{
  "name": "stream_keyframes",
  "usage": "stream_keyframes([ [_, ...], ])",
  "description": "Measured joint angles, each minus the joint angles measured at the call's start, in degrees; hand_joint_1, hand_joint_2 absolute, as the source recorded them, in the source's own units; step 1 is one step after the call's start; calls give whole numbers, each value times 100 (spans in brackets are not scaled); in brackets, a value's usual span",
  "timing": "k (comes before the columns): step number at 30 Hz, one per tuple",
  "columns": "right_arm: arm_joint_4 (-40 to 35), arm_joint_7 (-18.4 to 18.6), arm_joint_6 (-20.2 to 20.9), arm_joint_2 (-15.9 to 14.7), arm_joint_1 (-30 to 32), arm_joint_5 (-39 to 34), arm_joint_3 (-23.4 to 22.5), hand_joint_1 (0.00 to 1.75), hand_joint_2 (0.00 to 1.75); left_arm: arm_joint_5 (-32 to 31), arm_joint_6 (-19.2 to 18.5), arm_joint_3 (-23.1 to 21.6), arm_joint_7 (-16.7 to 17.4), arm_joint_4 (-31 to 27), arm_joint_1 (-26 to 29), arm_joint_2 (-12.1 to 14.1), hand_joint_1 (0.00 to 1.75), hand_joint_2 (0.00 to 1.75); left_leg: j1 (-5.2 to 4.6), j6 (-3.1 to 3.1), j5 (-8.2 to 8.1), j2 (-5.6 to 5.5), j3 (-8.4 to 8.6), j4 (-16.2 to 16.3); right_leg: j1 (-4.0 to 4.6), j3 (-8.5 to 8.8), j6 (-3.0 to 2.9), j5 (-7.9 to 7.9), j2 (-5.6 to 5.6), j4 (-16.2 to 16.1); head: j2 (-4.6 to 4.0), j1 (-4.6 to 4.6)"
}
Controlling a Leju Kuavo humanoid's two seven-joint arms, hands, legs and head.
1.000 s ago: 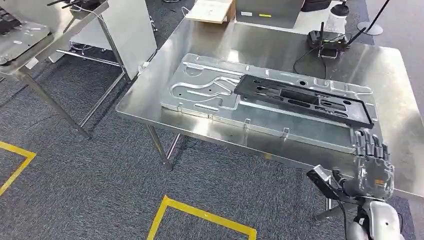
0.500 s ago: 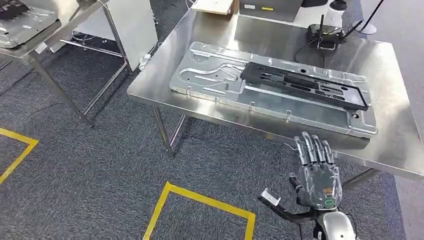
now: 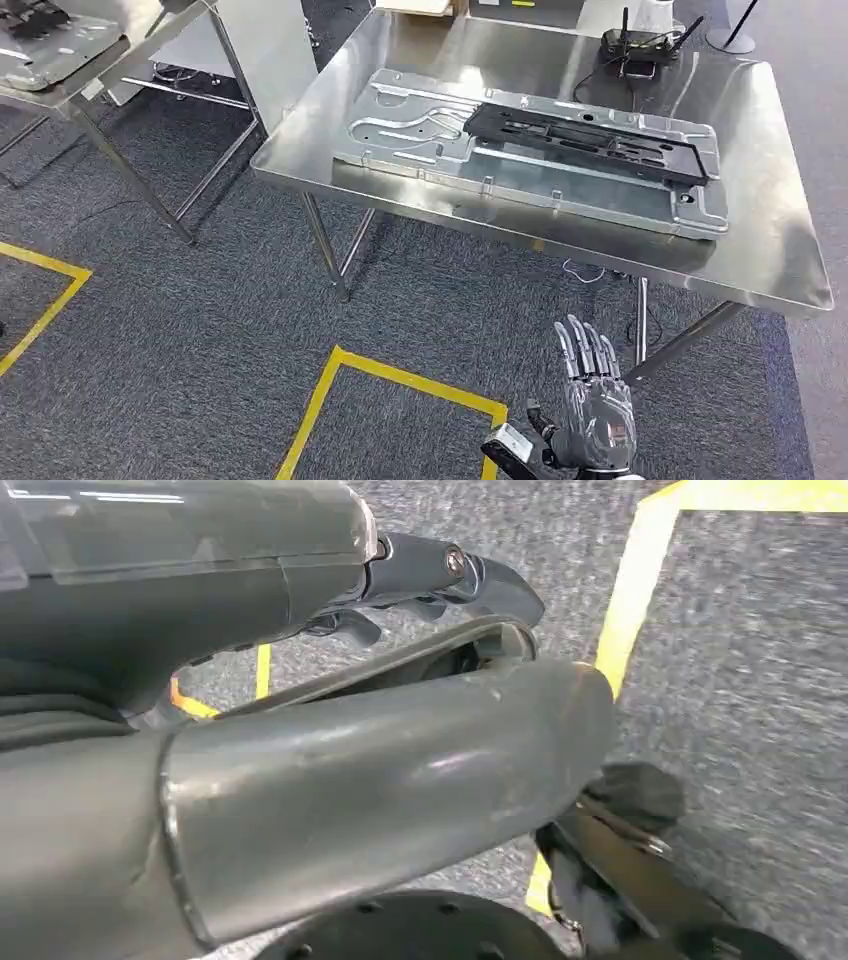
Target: Take the parts from the cabinet and place them on the table.
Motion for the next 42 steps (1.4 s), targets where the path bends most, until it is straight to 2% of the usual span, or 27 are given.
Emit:
stream_keyframes([
  [2, 169, -237, -171, 164, 159, -246, -105, 0, 175, 2, 17, 46, -13, 0, 3, 0, 0, 0, -42, 60, -199, -50, 483, -818, 16, -68, 67, 73, -1, 36, -2, 4],
  [4, 313, -404, -261, 257, 230, -307, -187, 0, 175, 2, 28, 83, -20, 0, 20, -2, 0, 0, -64, 106, -134, -55, 404, -796, 0, -66, 125, 190, 4, -30, -2, 4],
  [6, 413, -477, -230, 349, 306, -374, -275, 0, 175, 2, 31, 94, -20, 0, 18, -4, 0, 0, -25, 226, -2, -34, 319, -864, 20, -98, 210, 245, 26, -57, 0, 4],
  [7, 480, -514, -166, 397, 338, -446, -350, 0, 175, 2, 31, 105, -20, 0, 5, -24, 0, 0, -18, 278, 81, 9, 270, -877, -7, -156, 225, 26, 48, 36, -2, 2],
  [8, 531, -550, -110, 452, 374, -521, -434, 0, 175, 2, 33, 127, -24, 0, 6, -33, 0, 0, -22, 351, 140, 12, 190, -877, -5, -228, 231, -338, 53, 269, -2, 9],
  [9, 620, -654, -99, 527, 405, -640, -542, 0, 175, 2, 37, 146, -26, 0, 17, -33, 0, 0, -29, 370, 203, 19, 107, -875, -3, -316, 239, -738, 57, 661, 0, 4],
  [10, 762, -830, -90, 632, 418, -787, -693, 0, 0, 2, 57, 171, -26, 0, 28, -33, 0, 0, -40, 378, 272, 29, 31, -872, -3, -401, 253, -1037, 63, 1103, 0, 6],
  [11, 963, -1066, -88, 746, 419, -939, -890, 0, 0, 2, 72, 206, -28, 0, 30, -33, 0, 0, -48, 378, 337, 34, -54, -864, -4, -445, 264, -1172, 64, 1462, 0, 4],
  [12, 1233, -1381, -58, 875, 419, -1091, -1152, 0, 0, 2, 85, 238, -28, 0, 30, -33, 0, 0, -51, 367, 408, 36, -161, -841, -5, -410, 273, -1106, 63, 1661, -2, 4],
  [13, 1440, -1641, -27, 966, 412, -1180, -1367, 0, 0, 2, 101, 254, -28, 0, 32, -33, 0, 0, -50, 355, 465, 36, -267, -814, -6, -285, 279, -889, 63, 1648, 0, 4],
  [15, 2099, -2363, 113, 1247, 296, -1376, -2128, 0, 0, 2, 135, 308, -41, 0, 44, -46, 0, 0, -43, 318, 554, 36, -485, -711, -16, 254, 276, -378, 62, 1079, -2, 4],
  [16, 2450, -2694, 179, 1357, 174, -1420, -2541, 0, 0, 2, 146, 352, -52, 0, 51, -59, 0, 0, -44, 288, 590, 33, -577, -647, -26, 648, 268, -366, 60, 564, -2, 4],
  [18, 3183, -3177, 196, 1491, -187, -1360, -3399, 0, 0, 2, 170, 431, -81, 0, 55, -85, 0, 0, -76, 218, 647, 39, -661, -553, 17, 1130, 200, -790, 71, -295, -2, -2],
  [21, 4395, -3500, 122, 1700, -506, -1175, -4891, 0, 0, 2, 186, 549, -114, 0, 74, -92, 0, 0, -82, 113, 831, 24, -679, -604, 37, 1010, 99, -688, 34, -248, 0, 9],
  [22, 4603, -3504, 98, 1744, -581, -1160, -5127, 0, 0, 2, 188, 564, -114, 0, 78, -92, 0, 0, -48, 88, 748, 16, -714, -556, -12, 942, 33, -598, -16, -267, -2, 9],
  [24, 5044, -3365, 126, 1846, -710, -1007, -5612, 0, 0, 2, 190, 592, -114, 0, 123, -103, 0, 0, -17, 37, 22, 11, -853, -100, 9, 780, -67, -460, 0, -262, -2, 2],
  [26, 5468, -3084, 249, 1868, -885, -875, -5987, 0, 0, 2, 199, 658, -114, 0, 117, -105, 0, 0, -17, -2, -560, 11, -995, 744, 32, 602, -69, -318, 4, -245, 0, -2],
  [27, 5870, -2856, 310, 1871, -980, -801, -6331, 0, 0, 2, 214, 697, -114, 0, 112, -105, 0, 0, -18, -10, -598, 11, -1012, 1087, 43, 499, -63, -251, -2, -215, 0, -3],
  [29, 6412, -2529, 325, 1866, -1146, -786, -6818, 0, 0, 2, 227, 761, -127, 0, 110, -107, 0, 0, -17, 10, -163, 11, -737, 1087, 49, 254, -49, -139, -26, -120, -2, -2],
  [30, 6646, -2358, 365, 1849, -1218, -799, -7012, 0, 0, 2, 234, 802, -133, 0, 110, -116, 0, 0, -17, 36, 48, 9, -456, 784, 55, 143, -39, -92, -24, -76, -2, -5],
  [31, 6841, -2214, 422, 1833, -1290, -825, -7170, 0, 0, 2, 238, 831, -138, 0, 109, -118, 0, 0, -19, 69, 109, 4, -83, 319, 60, 46, -26, -40, -19, -37, 0, -2],
  [33, 7291, -1864, 763, 1809, -1415, -937, -7529, 0, 0, 2, 260, 896, -199, 0, 75, -116, 0, 0, -85, 132, -315, 174, 738, -892, 85, -8, 22, 17, -43, 30, 0, 0],
  [35, 7605, -1520, 1120, 1750, -1480, -864, -7759, 0, 0, 2, 284, 944, -221, 0, 47, -120, 0, 0, -102, 193, -324, 130, 705, -921, 53, 11, 104, 103, -118, 4, 0, -2],
  [37, 7850, -1263, 1300, 1722, -1531, -795, -7932, 0, 0, 2, 286, 951, -221, 0, 64, -122, 0, 0, -78, 292, -158, 79, 657, -993, 60, -3, 197, 167, -148, -11, -2, 0],
  [39, 8057, -986, 1504, 1685, -1603, -771, -8053, 0, 0, 2, 286, 957, -221, 0, 76, -131, 0, 0, -81, 360, -38, 55, 511, -980, 23, -188, 226, -363, 2, 442, 0, 6],
  [41, 8221, -751, 1691, 1674, -1633, -749, -8133, 0, 0, 2, 286, 957, -227, 0, 90, -131, 0, 0, -99, 377, 62, 7, 335, -942, 16, -467, 243, -923, 23, 1339, -2, 2],
  [42, 8278, -673, 1764, 1670, -1647, -740, -8159, 0, 0, 2, 286, 957, -227, 0, 95, -129, 0, 0, -106, 374, 111, -41, 241, -906, 18, -526, 246, -1062, 26, 1657, -2, -2],
])
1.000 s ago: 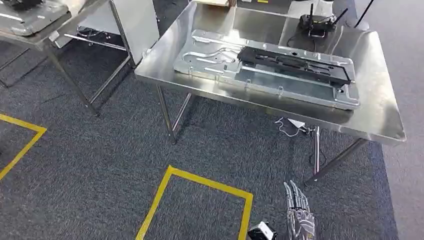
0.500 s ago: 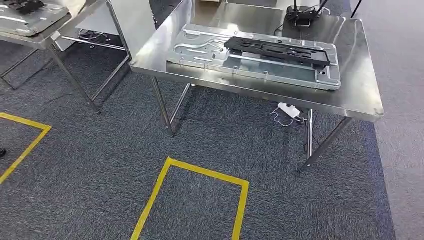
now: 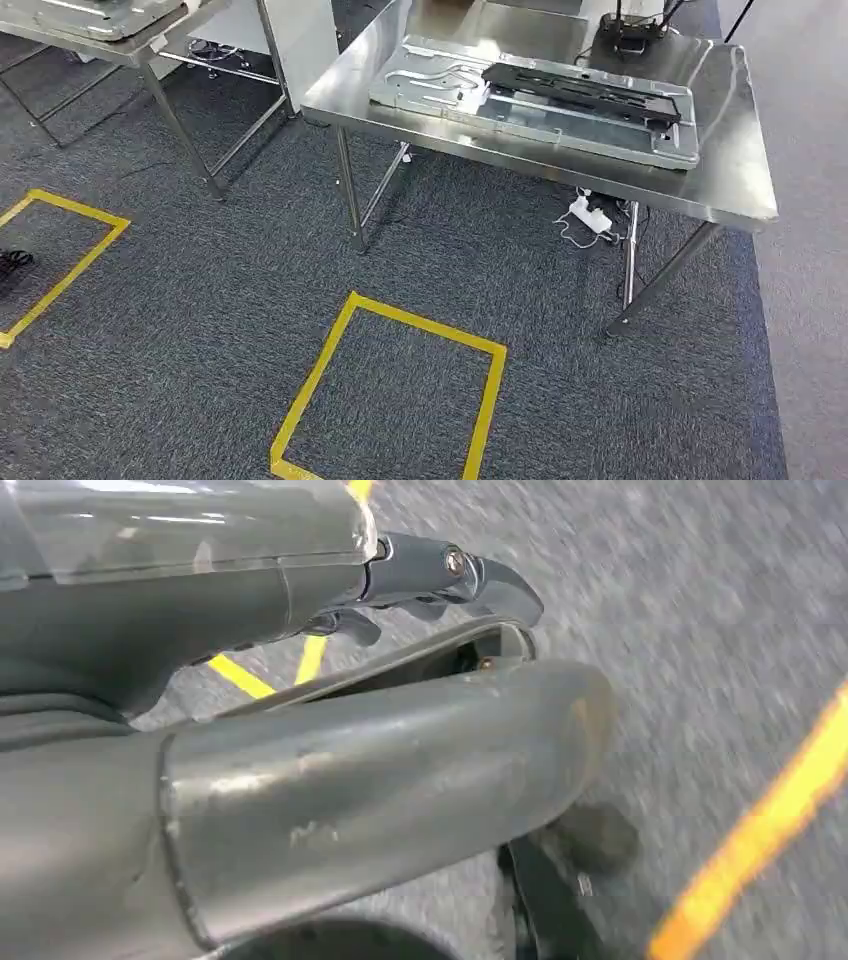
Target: Take the parts from the cabinet and place them on the table.
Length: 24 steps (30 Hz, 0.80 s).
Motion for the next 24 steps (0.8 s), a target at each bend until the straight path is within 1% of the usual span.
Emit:
stream_keyframes([
  [1, 52, 65, 92, -7, -13, 18, -31, 0, 0, 0, 2, 0, 0, 0, 8, 2, 0, 0, -2, -13, 36, -62, -82, 40, 0, 76, -5, 10, 9, 31, 2, 2],
  [2, 87, 98, 169, -17, -20, 30, -52, 0, 0, 0, 2, 0, 0, 0, 15, 2, 0, 0, -2, -21, 60, -107, -137, 84, -1, 279, -14, 122, 17, -194, 2, 2],
  [3, 126, 120, 255, -24, -24, 41, -70, 0, 0, 0, 2, 0, 2, 0, 19, 0, 0, 0, -2, -37, 83, -171, -203, 139, 0, 636, -32, 320, 45, -686, 0, 2],
  [4, 153, 122, 305, -24, -29, 55, -76, 0, 0, 0, 7, 0, 2, 0, 18, 0, 0, 0, -1, -55, 94, -236, -259, 195, -1, 990, -59, 504, 126, -1229, 0, 4],
  [5, 172, 122, 352, -28, -38, 63, -85, 0, 0, 0, 11, 0, 2, 0, 12, -7, 0, 0, 14, -67, 102, -272, -310, 250, 0, 1239, -103, 515, 343, -1673, 0, 2],
  [6, 201, 118, 406, -33, -40, 66, -105, 0, 0, 0, 24, 0, 2, 0, 2, -13, 0, 0, -36, -102, 109, -298, -369, 313, 26, 1241, -108, 496, 376, -1728, 2, 2],
  [7, 227, 102, 450, -33, -53, 66, -124, 0, 0, 0, 39, 0, 0, 0, 4, -13, 0, 0, -12, -142, 137, -336, -403, 304, 33, 1216, -123, 517, 305, -1710, 0, 2],
  [9, 260, 91, 553, -33, -93, 52, -164, 0, 0, 0, 66, -2, 9, 0, 12, -13, 0, 0, 13, -219, 194, -419, -421, 286, 58, 1194, -181, 554, 224, -1710, 0, 0],
  [10, 277, 85, 575, -22, -105, 50, -184, 0, 0, 0, 70, 0, 11, 4, 25, 4, 0, 0, -24, -248, 210, -469, -464, 303, -9, 1185, -235, 606, 153, -1766, 0, 7],
  [11, 297, 78, 577, -24, -130, 48, -197, 0, 0, 0, 72, -2, 11, 7, 31, 6, 0, 0, -3, -263, 111, -332, -509, 404, -18, 1184, -267, 637, 70, -1780, 2, -2],
  [12, 299, 74, 579, -26, -126, 48, -210, 0, 0, 0, 72, -2, 13, 7, 19, 4, 0, 0, 13, -301, -141, -176, -651, 693, -18, 1144, -316, 660, 16, -1783, 0, -22],
  [13, 310, 76, 583, -26, -122, 48, -221, 0, 0, 0, 72, -2, 11, 7, 10, 7, 0, 0, 41, -351, -429, -93, -855, 1165, -8, 1110, -325, 671, -68, -1782, 0, -22],
  [14, 321, 76, 583, -26, -119, 48, -234, 0, 0, 0, 72, -2, 11, 7, 9, 7, 0, 0, 59, -383, -625, -69, -1015, 1563, 1, 1081, -325, 681, -129, -1778, 0, -20],
  [15, 332, 74, 583, -28, -111, 48, -243, 0, 0, 0, 72, -2, 11, 7, 14, 7, 0, 0, 76, -415, -780, -54, -1172, 1979, 2, 1050, -316, 692, -204, -1771, 0, -22],
  [16, 341, 74, 583, -28, -111, 48, -245, 0, 0, 0, 72, -2, 11, 7, 22, 7, 0, 0, 89, -430, -778, -37, -1187, 2099, 2, 1035, -308, 701, -267, -1761, 0, -22],
  [17, 347, 74, 583, -28, -113, 48, -247, 0, 0, 0, 72, -2, 13, 7, 32, 7, 0, 0, 102, -440, -645, -16, -1055, 1920, 1, 1025, -301, 705, -336, -1756, 0, -22],
  [18, 354, 74, 583, -28, -118, 48, -247, 0, 0, 0, 72, -2, 13, 7, 42, 9, 0, 0, 110, -438, -426, 11, -778, 1486, 0, 1027, -291, 710, -402, -1750, 0, -22],
  [19, 360, 74, 583, -26, -122, 48, -247, 0, 0, 0, 72, -2, 13, 7, 41, 15, 0, 0, 112, -427, -204, 90, -447, 923, -2, 1032, -279, 709, -462, -1745, 0, -22],
  [20, 365, 74, 583, -26, -132, 48, -247, 0, 0, 0, 74, -2, 13, 7, 28, 17, 0, 0, 102, -399, -45, 357, -108, 342, 9, 1052, -252, 707, -519, -1738, 0, -22],
  [21, 367, 72, 585, -26, -129, 48, -249, 0, 0, 0, 74, -2, 11, 7, 5, 17, 0, 0, 41, -351, -120, 505, -67, 209, 46, 1056, -208, 699, -565, -1733, 0, -22],
  [22, 374, 65, 599, -28, -135, 48, -251, 0, 0, 0, 78, -2, 11, 7, 3, 17, 0, 0, 40, -294, -78, 412, -106, 195, 41, 1060, -167, 710, -608, -1735, 2, -15],
  [24, 374, 56, 658, -28, -174, 48, -258, 0, 0, 0, 83, -4, 13, 7, 26, 17, 0, 0, 22, -251, -66, 319, -146, 211, 29, 1077, -109, 730, -697, -1754, 2, -17],
])
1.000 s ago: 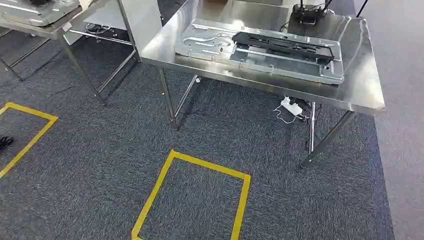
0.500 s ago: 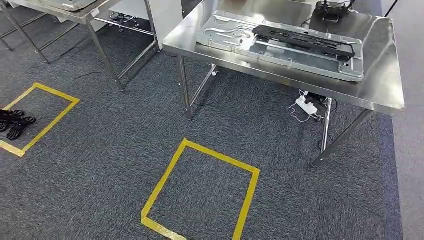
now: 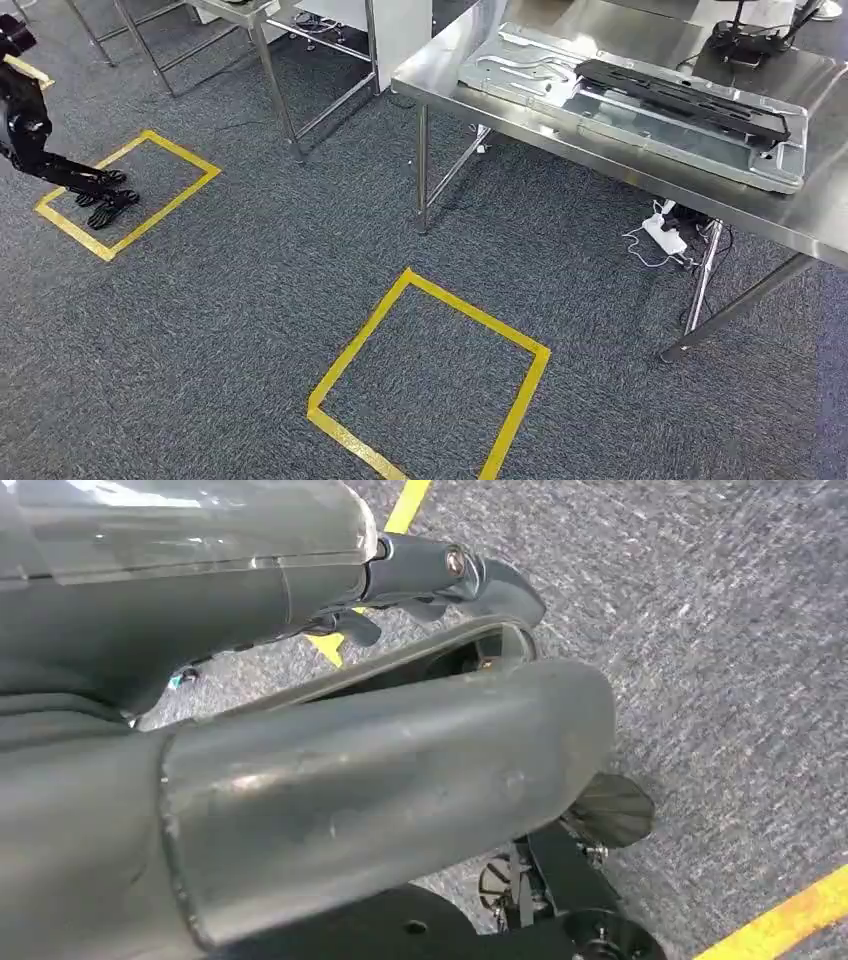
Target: Take the parts from the cabinet and place them on the table.
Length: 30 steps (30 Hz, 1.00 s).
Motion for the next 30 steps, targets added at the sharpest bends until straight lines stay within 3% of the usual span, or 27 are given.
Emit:
stream_keyframes([
  [1, 7, 0, 26, 0, -15, 2, -2, 0, 0, 0, 4, 0, 15, 0, 11, 0, 0, 0, 13, 53, 37, -62, -9, -40, 17, 13, 43, 6, -53, -6, -2, -2],
  [2, 11, 2, 67, 0, -12, 15, -2, 0, 0, 0, 7, -4, 20, 0, 11, -4, 0, 0, 51, 112, 102, -122, 29, -85, -38, -3, 94, -84, 152, 77, 0, -2],
  [3, 13, 4, 111, -2, -1, 20, -7, 0, 0, 0, 7, -7, 31, 0, 4, -9, 0, 0, 52, 160, 131, -168, 0, -89, -32, -112, 92, -296, 441, 290, 0, 2],
  [4, 22, 26, 157, -2, 9, 20, -11, 0, 0, 0, 13, -7, 35, 0, -10, -7, 0, 0, 50, 193, 154, -221, -44, -81, -31, -304, 84, -572, 617, 705, -2, 0],
  [6, 35, 79, 251, -2, 25, 24, -15, 0, 0, 0, 22, -9, 35, 0, -22, -4, 0, 0, 25, 227, 180, -354, -105, -69, -30, -712, 84, -973, 723, 1616, 0, 0],
  [7, 42, 105, 308, -2, 24, 35, -15, 0, 0, 0, 22, -11, 35, 0, -15, 4, 0, 0, 17, 224, 187, -438, -125, -51, -31, -813, 82, -984, 731, 1838, -2, 0],
  [8, 55, 118, 395, -2, 24, 44, -13, 0, 0, 0, 22, -15, 35, 0, -3, 13, 0, 0, 13, 222, 188, -511, -138, -27, -31, -774, 74, -853, 733, 1754, -2, 0],
  [10, 72, 171, 580, -2, 24, 52, -13, 0, 0, 0, 17, -20, 46, 0, -2, 20, 0, 0, 11, 206, 176, -691, -145, 29, -32, -348, 38, -316, 787, 901, -2, 0],
  [11, 77, 203, 671, -2, 26, 66, -13, 0, 0, 0, 15, -22, 50, 0, -6, 20, 0, 0, 11, 187, 164, -770, -154, 63, -33, -100, 8, -73, 959, 374, 0, 0],
  [12, 83, 214, 737, -2, 37, 72, -15, 0, 0, 0, 4, -24, 55, 0, -13, 20, 0, 0, -5, 158, 153, -817, -190, 97, -31, -19, -25, -160, 1260, 177, -2, 0],
  [13, 85, 219, 789, -2, 29, 81, -15, 0, 0, 0, 2, -26, 66, 0, -29, 26, 0, 0, -3, 118, 150, -884, -245, 150, -35, -43, -14, -143, 1236, 125, -2, 0],
  [16, 98, 260, 907, 0, -1, 112, -15, 0, 0, -2, 9, -33, 96, 0, 3, 42, 0, 0, 31, -5, 219, -1051, -301, 91, 3, -37, -61, -115, 1055, 131, 0, 0],
  [17, 103, 260, 942, 13, -2, 120, -15, 0, 0, 0, 28, -35, 101, 4, 12, 76, 0, 0, 10, -24, 209, -1057, -313, 118, -79, -21, -116, -75, 968, 57, -2, 2],
  [18, 103, 262, 951, 6, 1, 122, -15, 0, 0, 0, 39, -39, 101, 2, 13, 72, 0, 0, 1, -45, 123, -744, -345, 223, -75, 0, -146, -55, 888, 24, -2, -2],
  [19, 103, 260, 962, 9, 3, 129, -15, 0, 0, 0, 48, -46, 103, 2, 1, 72, 0, 0, 0, -84, -81, -509, -481, 489, -72, -9, -182, -50, 817, 23, -2, -4],
  [21, 116, 260, 964, 20, 17, 162, -15, 0, 0, 0, 59, -63, 105, 2, -32, 85, 0, 0, 36, -155, -592, -375, -938, 1460, -54, -36, -187, -55, 635, 26, -2, -2],
  [22, 118, 258, 962, 20, 17, 186, -15, 0, 0, 0, 63, -66, 105, 2, -33, 87, 0, 0, 52, -180, -716, -363, -1110, 1849, -54, -50, -188, -56, 541, 27, -2, -4],
  [23, 118, 258, 955, 20, 16, 208, -15, 0, 0, 0, 63, -68, 107, 2, -23, 87, 0, 0, 69, -196, -683, -348, -1135, 1944, -55, -49, -186, -57, 461, 27, -2, -4],
  [24, 118, 254, 942, 20, 13, 227, -15, 0, 0, 0, 63, -70, 111, 2, -11, 87, 0, 0, 85, -205, -538, -333, -1027, 1764, -57, -45, -181, -60, 391, 27, -2, -4],
  [26, 120, 243, 924, 33, 7, 240, -13, 0, 0, 0, 63, -72, 114, 2, 4, 103, 0, 0, 102, -202, -54, -230, -435, 719, -69, -14, -148, -81, 249, 28, -2, -4],
  [27, 120, 240, 924, 37, 4, 240, -13, 0, 0, 0, 63, -72, 114, 2, -5, 109, 0, 0, 101, -194, 110, -28, -120, 172, -68, 17, -119, -95, 184, 30, -2, -4],
  [28, 120, 240, 920, 37, 3, 243, -13, 0, 0, 0, 63, -72, 116, 2, -22, 109, 0, 0, 50, -146, 48, 85, -82, 63, -22, 24, -70, -115, 138, 40, 0, -5],
  [30, 120, 238, 916, 35, -16, 254, -13, 0, 0, 0, 63, -74, 116, 2, -4, 114, 0, 0, 40, -69, 89, -41, -138, 66, -26, 45, 4, -99, 68, 37, -2, 0],
])
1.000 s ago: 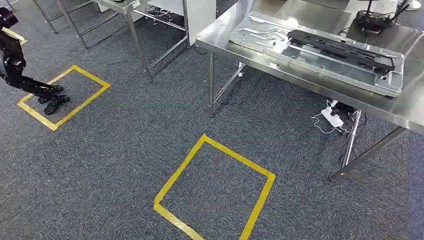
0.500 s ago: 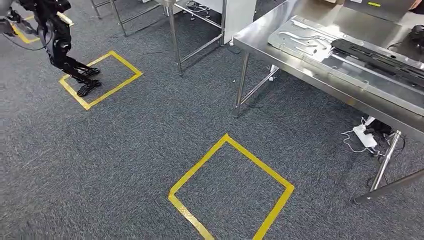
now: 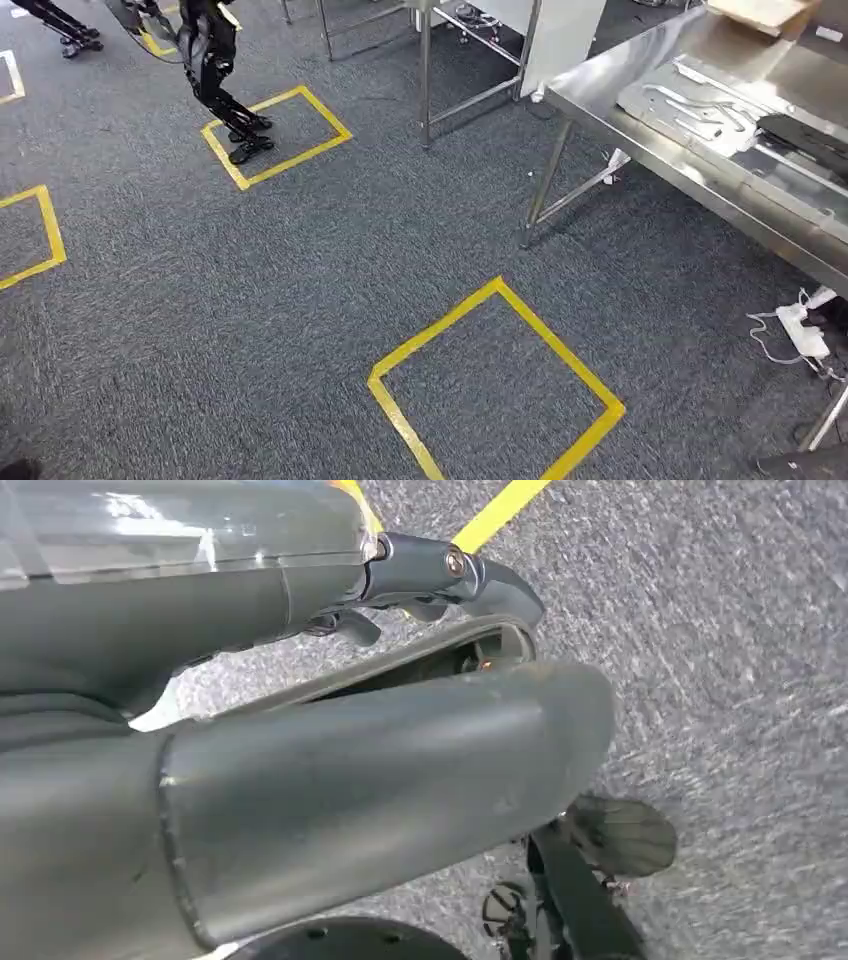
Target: Take the parts from the cabinet and place them on the table.
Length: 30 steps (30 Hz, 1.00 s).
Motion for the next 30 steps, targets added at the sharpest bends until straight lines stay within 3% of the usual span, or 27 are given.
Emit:
stream_keyframes([
  [2, 0, 4, -31, 2, -35, 28, 2, 0, 0, 0, -2, -2, 4, 0, 24, 9, 0, 0, -3, 89, 23, -102, -11, -37, -10, 41, 77, -1, -91, -31, 2, -2],
  [3, 2, 13, -57, 2, -32, 46, 2, 0, 0, 2, -2, -2, 4, 0, 24, 9, 0, 0, 29, 147, 67, -164, 35, -81, -49, 26, 116, -96, 123, 69, 0, 0],
  [4, 2, 22, -81, 2, -22, 63, 2, 0, 0, 2, -2, -2, 13, 0, 17, 9, 0, 0, 28, 192, 89, -206, 22, -87, -53, -97, 110, -309, 411, 317, 2, 2],
  [5, 2, 26, -87, 2, -6, 72, 2, 0, 0, 2, -2, -2, 22, 0, 7, 9, 0, 0, 26, 210, 94, -253, 1, -87, -53, -280, 105, -543, 559, 700, 2, 2],
  [6, 2, 33, -90, 2, 1, 81, 2, 0, 0, 0, -2, -2, 26, 0, -4, 9, 0, 0, 8, 229, 103, -323, -21, -86, -51, -535, 104, -795, 633, 1231, 0, 2],
  [7, 2, 39, -87, 2, 7, 92, 2, 0, 0, 2, 0, -2, 31, 0, -3, 9, 0, 0, -12, 241, 110, -392, -38, -80, -47, -736, 100, -924, 653, 1627, 2, 0],
  [8, 2, 39, -87, 2, 10, 101, 2, 0, 0, 0, 2, -2, 37, 0, 0, 11, 0, 0, -31, 244, 111, -483, -43, -71, -41, -838, 86, -890, 658, 1805, 2, 0],
  [9, 2, 39, -87, 2, 10, 107, 4, 0, 0, 2, 9, -2, 42, 0, 7, 11, 0, 0, -42, 244, 111, -565, -40, -58, -38, -782, 65, -719, 666, 1662, 2, 2],
  [11, 2, 39, -87, 2, 11, 111, 4, 0, 0, 2, 9, -2, 48, 0, 11, 11, 0, 0, -58, 241, 107, -739, -30, -33, -18, -401, 1, -181, 746, 808, 2, 2],
  [12, 2, 39, -87, 2, 18, 118, 4, 0, 0, 2, 9, -2, 48, 0, 7, 11, 0, 0, -61, 236, 102, -821, -31, -12, -2, -177, -49, 69, 955, 289, 0, 0],
  [13, 2, 39, -87, -4, 24, 127, 2, 0, 0, 2, 7, -2, 50, -2, -2, -10, 0, 0, -64, 212, 101, -872, -63, -7, -10, -120, -96, -33, 1242, 164, 0, -2],
  [15, 2, 37, -85, -2, 10, 129, 4, 0, 0, 2, 9, -2, 55, 0, -13, -7, 0, 0, -27, 138, 113, -989, -129, 29, 18, -127, -88, 2, 1134, 85, 2, 0],
  [17, 2, 39, -79, -4, -11, 131, 4, 0, 0, 2, 7, -2, 65, 0, 27, -5, 0, 0, 0, 47, 150, -1134, -173, -20, 42, -95, -134, 23, 1009, 43, 0, 4],
  [18, 4, 37, -81, 9, -5, 131, 4, 0, 0, 2, 7, -2, 81, 0, 32, 15, 0, 0, -5, 35, 113, -1082, -157, 40, -50, -45, -182, 75, 899, -67, 0, 2],
  [19, 2, 37, -72, 2, 5, 131, 4, 0, 0, 2, 2, -2, 83, 0, 34, 9, 0, 0, -40, 29, 0, -736, -223, 195, -28, -3, -222, 77, 831, -122, 0, 0],
  [20, 4, 37, -64, 4, 11, 131, 4, 0, 0, 2, 0, -2, 87, 0, 21, 9, 0, 0, -34, 7, -216, -495, -404, 546, -16, 14, -242, 82, 733, -131, 0, -4],
  [21, 7, 37, -63, 4, 21, 131, 4, 0, 0, 2, 0, -2, 87, 0, 0, 15, 0, 0, -10, -25, -457, -377, -659, 1044, -3, 13, -248, 76, 631, -126, 0, -7],
  [22, 9, 37, -61, 4, 25, 131, 4, 0, 0, 2, 0, -2, 87, 0, -6, 15, 0, 0, 10, -55, -630, -345, -883, 1485, 6, 11, -249, 66, 539, -121, 2, -4],
  [23, 13, 37, -61, 4, 23, 131, 4, 0, 0, 2, 0, -2, 87, 0, -5, 15, 0, 0, 30, -84, -694, -326, -1044, 1798, 5, 6, -236, 52, 443, -116, 0, -7],
  [24, 13, 39, -63, 4, 21, 131, 4, 0, 0, 2, 0, -2, 87, 0, 7, 17, 0, 0, 53, -105, -603, -305, -1047, 1796, 1, 18, -225, 37, 360, -113, 0, -7],
  [25, 13, 39, -61, 4, 18, 131, 4, 0, 0, 2, 0, -2, 90, 0, 22, 20, 0, 0, 78, -122, -402, -282, -908, 1509, -5, 36, -205, 18, 284, -109, 2, -7],
  [26, 13, 39, -61, 4, 14, 131, 4, 0, 0, 2, 0, -2, 90, 0, 34, 22, 0, 0, 95, -137, -149, -230, -644, 1034, -14, 57, -183, -4, 214, -100, 0, -7],
  [27, 15, 39, -61, 7, 11, 131, 4, 0, 0, 2, 0, -2, 90, 0, 31, 24, 0, 0, 103, -143, 111, -95, -303, 395, -27, 82, -145, -37, 139, -79, 0, -7],
  [28, 15, 39, -63, 7, 11, 131, 4, 0, 0, 2, 0, -2, 87, 0, 18, 24, 0, 0, 94, -129, 122, 194, -132, 16, -9, 110, -105, -65, 83, -62, 0, -7],
  [29, 15, 39, -63, 4, 14, 131, 4, 0, 0, 2, -2, -2, 87, 0, 2, 22, 0, 0, 66, -77, 133, 197, -112, 18, 27, 117, -53, -101, 40, -55, 0, 6],
  [30, 15, 39, -63, 4, -3, 131, 4, 0, 0, 2, -2, -2, 87, 0, 5, 22, 0, 0, 54, -32, 132, 105, -138, 43, 28, 134, -26, -94, 4, -62, 0, 2],
])
